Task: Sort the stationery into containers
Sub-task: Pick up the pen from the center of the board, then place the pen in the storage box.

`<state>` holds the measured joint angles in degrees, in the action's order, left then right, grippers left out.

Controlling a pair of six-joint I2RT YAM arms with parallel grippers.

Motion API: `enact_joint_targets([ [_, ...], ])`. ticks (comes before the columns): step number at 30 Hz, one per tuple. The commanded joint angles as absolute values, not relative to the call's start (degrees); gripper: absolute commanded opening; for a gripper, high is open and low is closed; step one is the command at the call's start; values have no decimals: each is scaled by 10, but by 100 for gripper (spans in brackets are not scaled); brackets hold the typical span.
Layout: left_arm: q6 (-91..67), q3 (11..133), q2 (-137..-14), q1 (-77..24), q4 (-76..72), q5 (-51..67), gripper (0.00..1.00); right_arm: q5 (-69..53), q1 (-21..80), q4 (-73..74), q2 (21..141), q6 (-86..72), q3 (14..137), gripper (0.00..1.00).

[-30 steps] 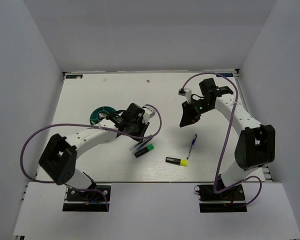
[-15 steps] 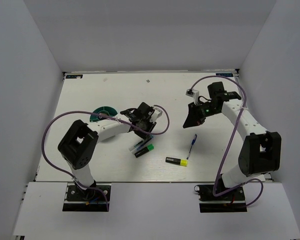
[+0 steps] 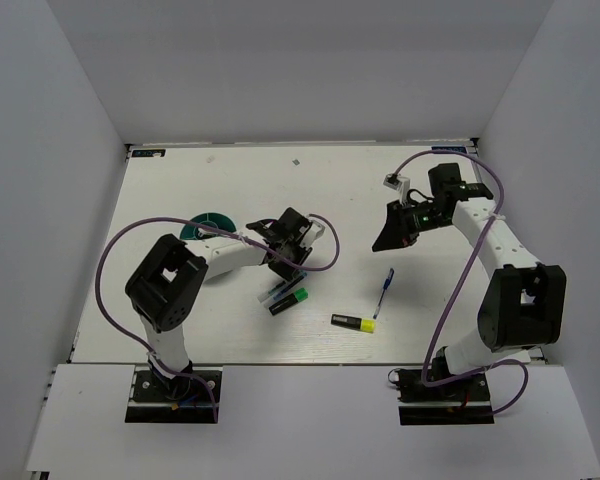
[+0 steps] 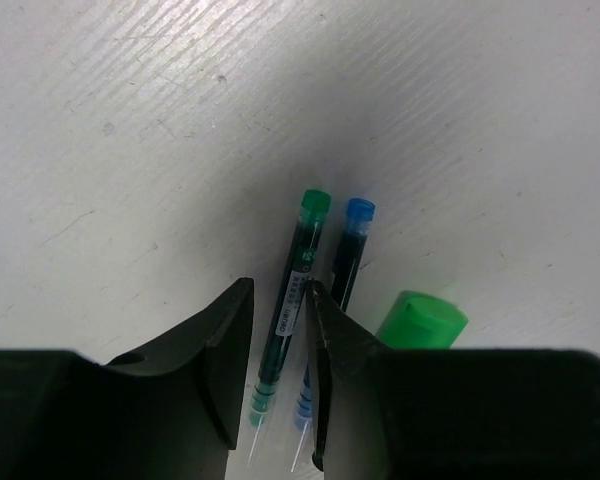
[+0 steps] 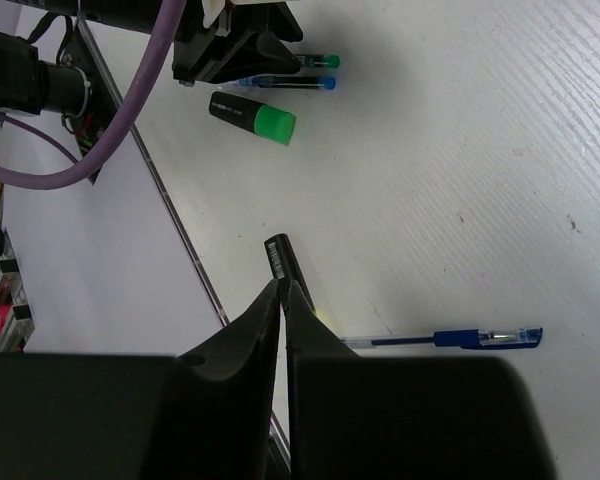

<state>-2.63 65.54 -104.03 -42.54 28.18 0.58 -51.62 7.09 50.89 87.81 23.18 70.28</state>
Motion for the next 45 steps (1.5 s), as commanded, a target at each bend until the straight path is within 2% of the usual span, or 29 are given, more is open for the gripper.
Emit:
enact_joint_targets([
  [1, -20, 665, -1038, -425, 269, -18, 39, -544, 64, 519, 870, 243, 696, 8],
  [14, -24, 603, -1048, -432, 244, -77, 39, -569, 44, 525, 867, 244, 699, 9],
  [16, -24, 600, -1054, -432, 248, -79, 30, -570, 40, 525, 868, 243, 698, 9],
  [17, -25, 602, -1056, -433, 252, -83, 21, -570, 40, 523, 866, 242, 700, 9],
  [20, -28, 601, -1061, -433, 260, -93, 5, -574, 34, 525, 867, 240, 697, 9],
  [22, -30, 599, -1051, -432, 260, -98, 0, -577, 31, 524, 865, 239, 695, 9],
  [31, -51, 620, -908, -415, 267, -139, 0, -575, 28, 523, 867, 239, 693, 9],
  [34, -69, 602, -785, -403, 240, -148, 0, -572, 27, 519, 869, 239, 689, 9],
  [39, -51, 559, -673, -394, 158, -238, 0, -572, 27, 518, 875, 239, 686, 9],
  [40, -44, 542, -665, -380, 151, -276, 0, -573, 27, 519, 879, 238, 687, 9],
  [45, -31, 506, -652, -336, 99, -297, 0, -574, 27, 519, 887, 238, 687, 9],
])
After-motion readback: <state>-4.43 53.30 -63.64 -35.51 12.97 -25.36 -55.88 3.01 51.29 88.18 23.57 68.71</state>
